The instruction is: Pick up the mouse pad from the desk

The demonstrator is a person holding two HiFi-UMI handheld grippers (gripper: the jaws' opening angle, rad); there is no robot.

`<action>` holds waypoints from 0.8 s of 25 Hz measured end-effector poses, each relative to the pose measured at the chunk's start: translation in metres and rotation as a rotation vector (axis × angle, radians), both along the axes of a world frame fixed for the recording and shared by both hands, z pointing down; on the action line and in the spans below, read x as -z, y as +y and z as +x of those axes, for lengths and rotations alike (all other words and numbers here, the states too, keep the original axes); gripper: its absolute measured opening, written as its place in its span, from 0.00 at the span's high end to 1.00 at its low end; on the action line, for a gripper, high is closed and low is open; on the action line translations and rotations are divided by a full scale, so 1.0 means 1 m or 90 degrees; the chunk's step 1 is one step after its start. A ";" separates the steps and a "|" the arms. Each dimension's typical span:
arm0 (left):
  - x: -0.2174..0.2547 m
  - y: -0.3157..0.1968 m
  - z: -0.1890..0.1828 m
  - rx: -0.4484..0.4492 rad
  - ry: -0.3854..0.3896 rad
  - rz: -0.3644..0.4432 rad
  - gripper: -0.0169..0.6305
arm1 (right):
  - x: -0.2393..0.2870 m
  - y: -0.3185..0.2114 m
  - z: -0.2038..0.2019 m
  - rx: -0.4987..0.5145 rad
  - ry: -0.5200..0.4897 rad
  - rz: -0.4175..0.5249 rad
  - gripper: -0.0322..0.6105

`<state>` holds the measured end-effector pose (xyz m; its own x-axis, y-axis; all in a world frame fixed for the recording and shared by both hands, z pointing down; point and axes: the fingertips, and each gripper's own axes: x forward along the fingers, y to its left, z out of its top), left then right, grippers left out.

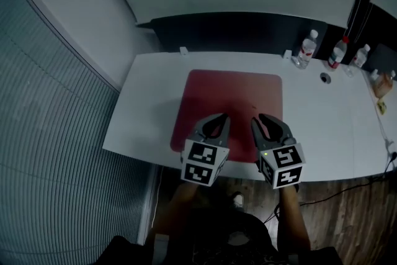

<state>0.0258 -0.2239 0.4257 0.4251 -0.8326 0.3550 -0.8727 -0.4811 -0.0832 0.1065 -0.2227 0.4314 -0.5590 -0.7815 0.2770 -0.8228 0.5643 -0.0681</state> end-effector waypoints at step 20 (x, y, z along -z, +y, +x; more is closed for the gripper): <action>-0.048 -0.045 -0.065 0.076 0.019 -0.044 0.96 | -0.032 -0.041 0.021 -0.035 0.044 -0.030 0.85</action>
